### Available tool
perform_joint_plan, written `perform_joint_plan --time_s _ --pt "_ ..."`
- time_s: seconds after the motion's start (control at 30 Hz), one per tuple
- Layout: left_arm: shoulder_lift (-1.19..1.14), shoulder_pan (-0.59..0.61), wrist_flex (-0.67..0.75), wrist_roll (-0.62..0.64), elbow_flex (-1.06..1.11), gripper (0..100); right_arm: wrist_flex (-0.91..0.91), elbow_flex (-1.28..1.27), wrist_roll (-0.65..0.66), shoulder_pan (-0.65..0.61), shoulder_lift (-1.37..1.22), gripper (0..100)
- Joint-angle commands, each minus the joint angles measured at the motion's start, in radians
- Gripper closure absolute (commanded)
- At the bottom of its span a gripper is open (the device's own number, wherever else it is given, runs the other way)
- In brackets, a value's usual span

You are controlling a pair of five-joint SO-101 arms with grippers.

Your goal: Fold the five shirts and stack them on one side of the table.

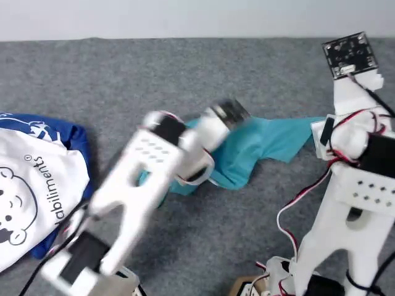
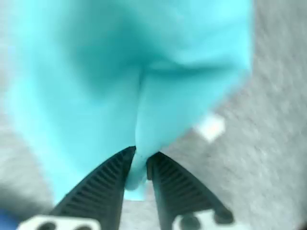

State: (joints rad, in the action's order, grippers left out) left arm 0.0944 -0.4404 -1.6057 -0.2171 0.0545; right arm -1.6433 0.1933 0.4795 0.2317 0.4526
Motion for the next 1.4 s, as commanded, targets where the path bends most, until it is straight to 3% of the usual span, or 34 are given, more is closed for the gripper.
perform_joint_plan --time_s 0.0,0.17,0.3,0.53,0.83,1.07,1.27,1.37 --pt "0.222 0.153 -0.012 0.003 -0.099 99 0.005 0.110 0.011 0.005 0.077 98.9" --pt "0.393 0.331 0.046 0.002 -0.202 99 0.061 0.241 0.032 0.007 0.134 98.9" --pt "0.497 0.419 0.141 -0.003 -0.260 99 0.206 0.351 0.094 0.007 0.156 98.9" --pt "0.634 0.494 0.284 -0.109 -0.272 100 0.506 0.446 0.275 0.007 0.159 98.9" --pt "0.749 0.522 0.328 -0.201 -0.265 100 0.786 0.465 0.440 0.007 0.160 98.9" --pt "0.772 0.529 0.322 -0.207 -0.280 100 0.794 0.466 0.450 0.010 0.213 98.9" --pt "0.862 0.522 0.265 -0.207 -0.334 100 0.682 0.466 0.480 0.025 0.328 98.9" --pt "0.928 0.528 0.192 -0.285 -0.334 100 0.611 0.465 0.489 0.051 0.381 98.8"
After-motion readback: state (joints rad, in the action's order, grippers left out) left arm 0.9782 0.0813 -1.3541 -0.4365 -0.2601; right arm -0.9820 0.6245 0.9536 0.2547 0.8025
